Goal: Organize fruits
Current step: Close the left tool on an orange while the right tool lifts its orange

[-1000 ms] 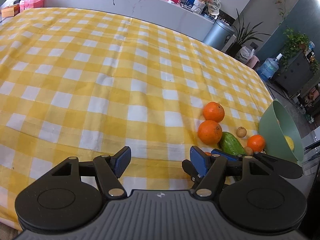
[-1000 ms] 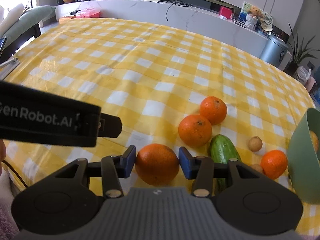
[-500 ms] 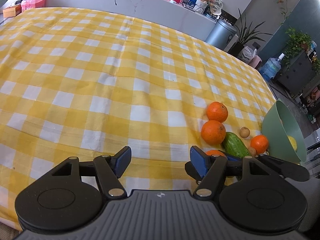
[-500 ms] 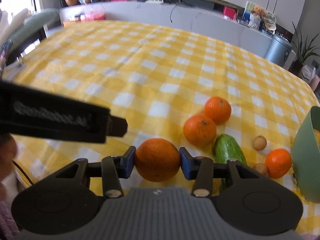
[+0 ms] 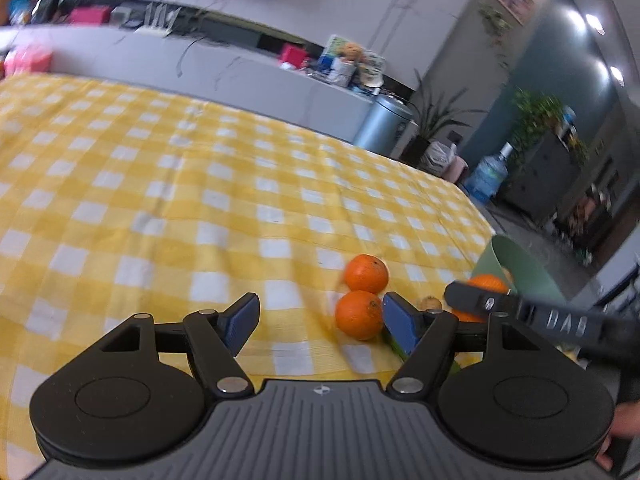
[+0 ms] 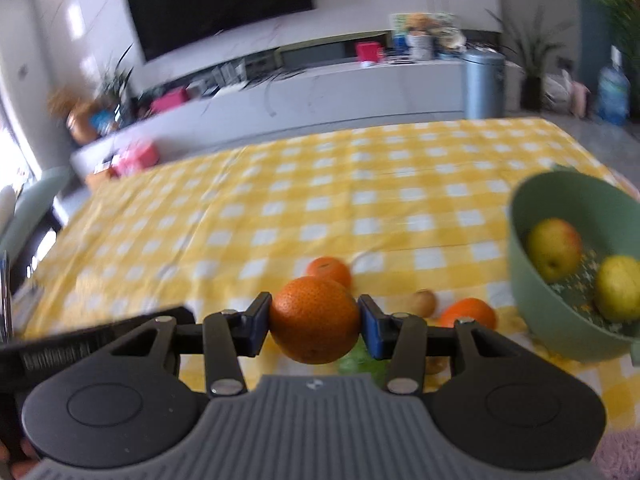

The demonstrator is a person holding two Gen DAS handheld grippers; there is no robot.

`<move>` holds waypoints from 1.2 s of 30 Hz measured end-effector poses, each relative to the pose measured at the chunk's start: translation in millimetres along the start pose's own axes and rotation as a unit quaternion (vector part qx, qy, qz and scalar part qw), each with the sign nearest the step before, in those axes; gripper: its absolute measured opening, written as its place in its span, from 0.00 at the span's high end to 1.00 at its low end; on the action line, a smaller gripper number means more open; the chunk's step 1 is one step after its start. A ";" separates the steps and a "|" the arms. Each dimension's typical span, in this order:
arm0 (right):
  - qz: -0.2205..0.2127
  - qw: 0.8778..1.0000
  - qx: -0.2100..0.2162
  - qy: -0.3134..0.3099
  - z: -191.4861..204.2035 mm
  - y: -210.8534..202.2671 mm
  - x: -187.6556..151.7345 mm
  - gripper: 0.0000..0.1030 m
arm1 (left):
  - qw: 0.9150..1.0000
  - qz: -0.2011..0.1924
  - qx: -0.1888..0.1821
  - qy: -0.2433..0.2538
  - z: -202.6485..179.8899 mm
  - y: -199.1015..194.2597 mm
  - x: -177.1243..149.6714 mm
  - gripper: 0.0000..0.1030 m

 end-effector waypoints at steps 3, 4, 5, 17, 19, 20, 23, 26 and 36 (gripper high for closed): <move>-0.003 1.000 -0.016 0.025 -17.8 0.2 0.5 0.57 | 0.999 0.007 -0.018 0.026 -14.4 11.8 -5.1 0.20; -0.001 0.999 -0.021 0.031 -22.8 1.4 0.1 0.57 | 0.999 0.010 -0.023 0.034 -18.0 16.1 -6.5 0.20; 0.001 0.999 -0.023 0.038 -28.0 2.1 -0.9 0.57 | 0.998 0.013 -0.027 0.047 -22.1 20.7 -7.7 0.20; 0.004 0.996 -0.025 0.088 -50.8 -4.7 -4.4 0.57 | 0.996 0.060 -0.057 0.022 -28.7 79.8 -13.4 0.21; 0.004 0.995 -0.026 0.093 -53.6 -5.0 -3.9 0.57 | 0.996 0.065 -0.050 0.022 -28.4 87.0 -15.8 0.21; 0.005 0.995 -0.027 0.094 -54.1 -4.7 -4.1 0.57 | 0.997 0.067 -0.046 0.017 -28.2 89.8 -17.4 0.22; 0.008 0.995 -0.030 0.093 -53.4 -4.4 -5.2 0.57 | 0.997 0.072 -0.034 0.008 -24.9 94.1 -21.1 0.30; 0.011 0.995 -0.038 0.096 -55.7 -3.5 -5.6 0.57 | 0.997 0.072 -0.033 0.003 -23.0 91.9 -21.3 0.39; 0.018 0.995 -0.043 0.092 -53.9 -0.9 -7.2 0.57 | 0.998 0.061 0.007 -0.025 -10.6 81.5 -15.1 0.52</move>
Point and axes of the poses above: each gripper's, at about its wrist camera, not at the fingertips, and y roughly the way its jaws point, z to its left, x to its top, the point moved 7 cm from there along y, roughly the way its jaws point, and after that the axes turned 6 degrees about -z, right-handed, at the moved point
